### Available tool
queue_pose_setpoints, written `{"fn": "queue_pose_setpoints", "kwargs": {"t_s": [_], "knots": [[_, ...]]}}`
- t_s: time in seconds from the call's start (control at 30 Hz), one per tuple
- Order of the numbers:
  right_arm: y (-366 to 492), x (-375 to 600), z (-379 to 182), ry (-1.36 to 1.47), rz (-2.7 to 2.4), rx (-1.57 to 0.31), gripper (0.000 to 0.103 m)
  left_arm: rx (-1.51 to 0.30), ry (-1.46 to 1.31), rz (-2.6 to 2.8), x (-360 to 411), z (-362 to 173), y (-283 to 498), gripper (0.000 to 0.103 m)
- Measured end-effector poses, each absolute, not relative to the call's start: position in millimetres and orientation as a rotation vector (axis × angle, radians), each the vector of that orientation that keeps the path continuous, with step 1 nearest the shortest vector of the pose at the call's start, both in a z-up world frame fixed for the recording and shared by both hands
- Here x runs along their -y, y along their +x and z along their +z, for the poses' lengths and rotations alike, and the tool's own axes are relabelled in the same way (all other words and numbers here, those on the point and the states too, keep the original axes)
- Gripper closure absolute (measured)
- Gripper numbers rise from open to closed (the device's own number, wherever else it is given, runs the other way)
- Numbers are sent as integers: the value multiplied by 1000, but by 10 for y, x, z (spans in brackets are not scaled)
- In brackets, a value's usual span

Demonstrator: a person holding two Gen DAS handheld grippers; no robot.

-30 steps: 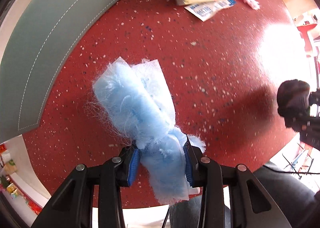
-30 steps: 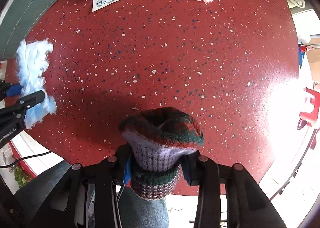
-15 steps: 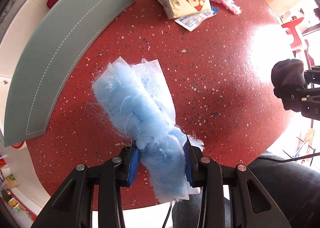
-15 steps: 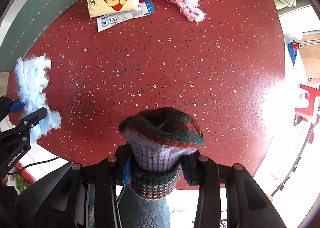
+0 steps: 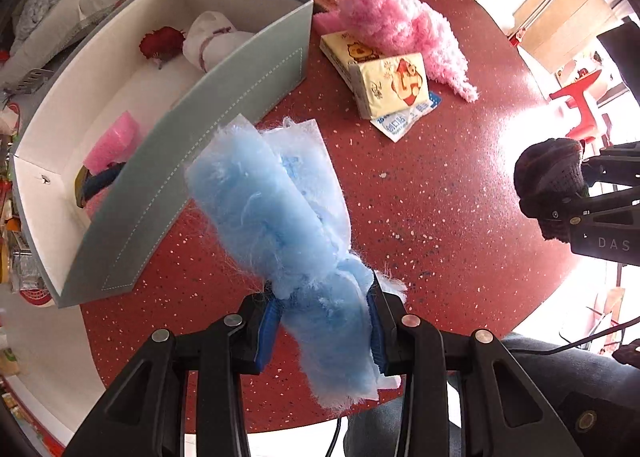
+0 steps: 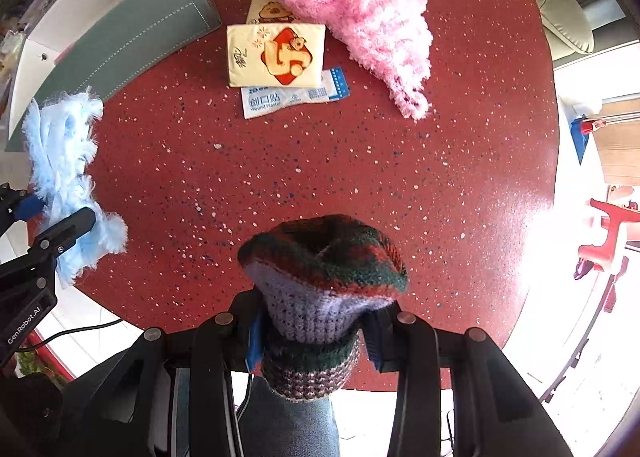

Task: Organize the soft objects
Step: 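Carry the blue fluffy item and knit hat with both tools over the box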

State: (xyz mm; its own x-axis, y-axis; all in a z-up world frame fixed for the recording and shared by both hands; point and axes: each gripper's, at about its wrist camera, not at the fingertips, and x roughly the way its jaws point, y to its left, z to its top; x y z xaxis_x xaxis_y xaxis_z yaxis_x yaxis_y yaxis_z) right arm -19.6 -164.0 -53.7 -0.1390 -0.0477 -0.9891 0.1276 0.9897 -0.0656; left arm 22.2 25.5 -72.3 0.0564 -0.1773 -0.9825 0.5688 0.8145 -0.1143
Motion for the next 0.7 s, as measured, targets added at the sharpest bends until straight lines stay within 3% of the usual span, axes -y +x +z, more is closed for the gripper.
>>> {"fn": "queue_pose_setpoints", "kwargs": {"t_s": [0.47, 0.7], "knots": [[439, 1158, 107, 9, -29, -1593, 60, -1288, 188, -480, -664, -323, 605, 64], [758, 816, 54, -11, 29, -1570, 60, -1247, 126, -381, -926, -244, 860, 64]]}}
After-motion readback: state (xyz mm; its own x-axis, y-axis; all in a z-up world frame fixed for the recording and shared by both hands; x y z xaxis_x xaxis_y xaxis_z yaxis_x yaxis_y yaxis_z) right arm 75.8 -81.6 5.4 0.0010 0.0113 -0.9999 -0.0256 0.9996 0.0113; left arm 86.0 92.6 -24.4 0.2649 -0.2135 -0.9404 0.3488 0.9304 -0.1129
